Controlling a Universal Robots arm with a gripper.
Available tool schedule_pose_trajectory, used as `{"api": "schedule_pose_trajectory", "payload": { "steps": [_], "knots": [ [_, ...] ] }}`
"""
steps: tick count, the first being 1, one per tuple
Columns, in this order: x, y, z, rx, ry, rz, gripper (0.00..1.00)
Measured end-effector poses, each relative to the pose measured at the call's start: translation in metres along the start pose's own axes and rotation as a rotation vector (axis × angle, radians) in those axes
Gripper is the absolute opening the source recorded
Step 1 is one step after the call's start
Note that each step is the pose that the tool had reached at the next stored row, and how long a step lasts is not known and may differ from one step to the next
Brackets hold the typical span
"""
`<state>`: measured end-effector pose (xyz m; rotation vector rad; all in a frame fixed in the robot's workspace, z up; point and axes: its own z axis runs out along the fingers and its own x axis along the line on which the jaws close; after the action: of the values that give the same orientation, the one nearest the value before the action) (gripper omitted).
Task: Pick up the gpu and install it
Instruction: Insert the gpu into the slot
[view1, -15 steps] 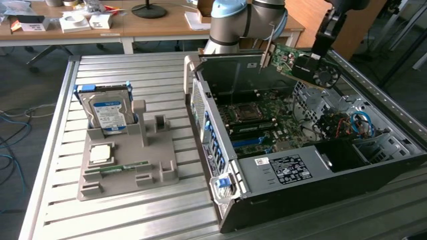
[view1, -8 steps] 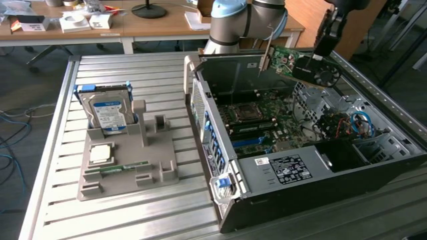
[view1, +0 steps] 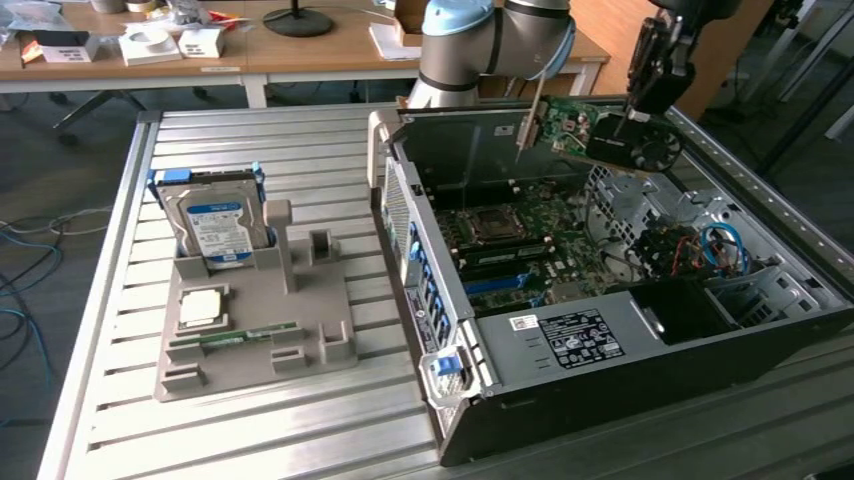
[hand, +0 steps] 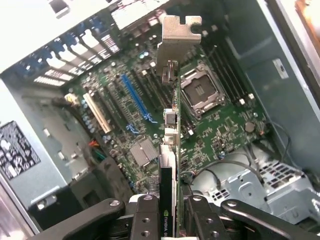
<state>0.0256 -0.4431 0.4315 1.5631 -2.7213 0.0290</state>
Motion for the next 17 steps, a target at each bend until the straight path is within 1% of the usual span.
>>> {"api": "schedule_pose_trajectory", "payload": {
  "steps": [17],
  "knots": [
    [0.0,0.0,0.0,0.0151,0.0151,-0.303,0.26]
  ]
}}
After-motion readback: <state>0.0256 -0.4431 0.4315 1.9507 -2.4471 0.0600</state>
